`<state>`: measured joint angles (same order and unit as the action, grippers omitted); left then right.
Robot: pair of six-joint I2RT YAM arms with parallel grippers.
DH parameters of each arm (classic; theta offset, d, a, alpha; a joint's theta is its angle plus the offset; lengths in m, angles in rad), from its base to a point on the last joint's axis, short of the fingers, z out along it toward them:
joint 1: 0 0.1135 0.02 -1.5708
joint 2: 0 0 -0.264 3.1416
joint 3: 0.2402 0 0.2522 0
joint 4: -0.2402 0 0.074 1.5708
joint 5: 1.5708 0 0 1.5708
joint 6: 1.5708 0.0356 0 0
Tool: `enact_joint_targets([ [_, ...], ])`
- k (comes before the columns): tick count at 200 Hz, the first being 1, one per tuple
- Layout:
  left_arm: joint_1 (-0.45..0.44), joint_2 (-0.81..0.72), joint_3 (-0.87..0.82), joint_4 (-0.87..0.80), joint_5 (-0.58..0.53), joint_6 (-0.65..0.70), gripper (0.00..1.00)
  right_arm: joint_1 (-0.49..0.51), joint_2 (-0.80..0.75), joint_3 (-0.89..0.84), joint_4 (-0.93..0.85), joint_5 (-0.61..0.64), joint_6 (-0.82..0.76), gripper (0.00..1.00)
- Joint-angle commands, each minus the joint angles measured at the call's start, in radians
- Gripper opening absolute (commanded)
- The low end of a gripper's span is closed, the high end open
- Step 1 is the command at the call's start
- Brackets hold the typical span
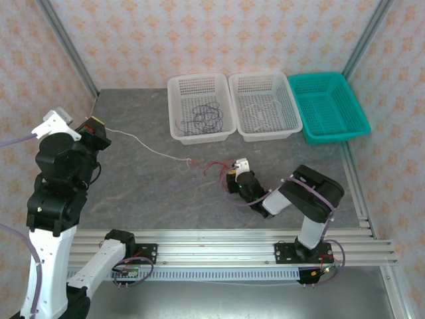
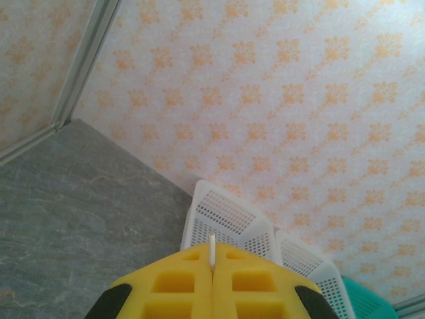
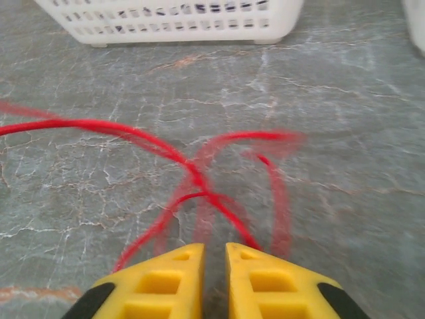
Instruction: Untangle the cables
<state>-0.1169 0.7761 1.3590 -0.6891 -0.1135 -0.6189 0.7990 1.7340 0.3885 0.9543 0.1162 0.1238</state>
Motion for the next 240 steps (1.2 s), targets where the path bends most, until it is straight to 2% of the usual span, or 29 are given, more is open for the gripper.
enact_joint_targets([
  [1, 0.008, 0.001, -0.021, 0.017, -0.046, 0.022, 0.0, -0.017, -0.112, -0.047, -0.042, 0.127, 0.039, 0.01],
  [19, 0.012, 0.005, -0.029, 0.007, -0.07, 0.026, 0.0, -0.08, -0.216, -0.091, -0.128, 0.225, 0.161, 0.0],
  [32, 0.02, 0.008, -0.039, 0.004, -0.063, 0.022, 0.0, -0.144, -0.289, -0.114, -0.201, 0.226, 0.218, 0.0],
  [45, 0.027, 0.009, -0.056, 0.016, -0.034, 0.012, 0.0, -0.17, -0.355, -0.125, -0.234, 0.208, 0.187, 0.0],
  [54, 0.028, 0.013, -0.073, 0.04, 0.01, 0.015, 0.0, -0.17, -0.392, -0.113, -0.24, 0.087, 0.109, 0.0],
  [72, 0.029, 0.044, -0.088, 0.062, 0.121, 0.022, 0.0, -0.16, -0.432, -0.03, -0.326, -0.321, -0.063, 0.18],
  [81, 0.03, 0.061, -0.093, 0.067, 0.163, 0.024, 0.0, -0.124, -0.432, 0.035, -0.386, -0.433, -0.134, 0.31],
  [91, 0.03, 0.073, -0.102, 0.076, 0.2, 0.022, 0.0, -0.069, -0.419, 0.09, -0.417, -0.483, -0.23, 0.42],
  [110, 0.03, 0.074, -0.116, 0.103, 0.24, 0.016, 0.0, 0.012, -0.346, 0.173, -0.355, -0.55, -0.364, 0.51],
  [128, 0.031, 0.068, -0.113, 0.103, 0.246, 0.018, 0.0, 0.055, -0.224, 0.293, -0.321, -0.635, -0.423, 0.52],
  [146, 0.03, 0.063, -0.105, 0.089, 0.251, 0.023, 0.0, 0.094, -0.077, 0.439, -0.342, -0.642, -0.446, 0.52],
  [186, 0.031, 0.039, -0.12, 0.063, 0.264, 0.02, 0.0, 0.123, 0.222, 0.72, -0.393, -0.618, -0.294, 0.5],
  [220, 0.03, 0.026, -0.153, 0.095, 0.271, -0.003, 0.0, 0.145, 0.375, 0.87, -0.45, -0.739, -0.205, 0.52],
  [240, 0.03, 0.034, -0.157, 0.106, 0.278, -0.011, 0.0, 0.151, 0.433, 0.932, -0.484, -0.781, -0.147, 0.48],
])
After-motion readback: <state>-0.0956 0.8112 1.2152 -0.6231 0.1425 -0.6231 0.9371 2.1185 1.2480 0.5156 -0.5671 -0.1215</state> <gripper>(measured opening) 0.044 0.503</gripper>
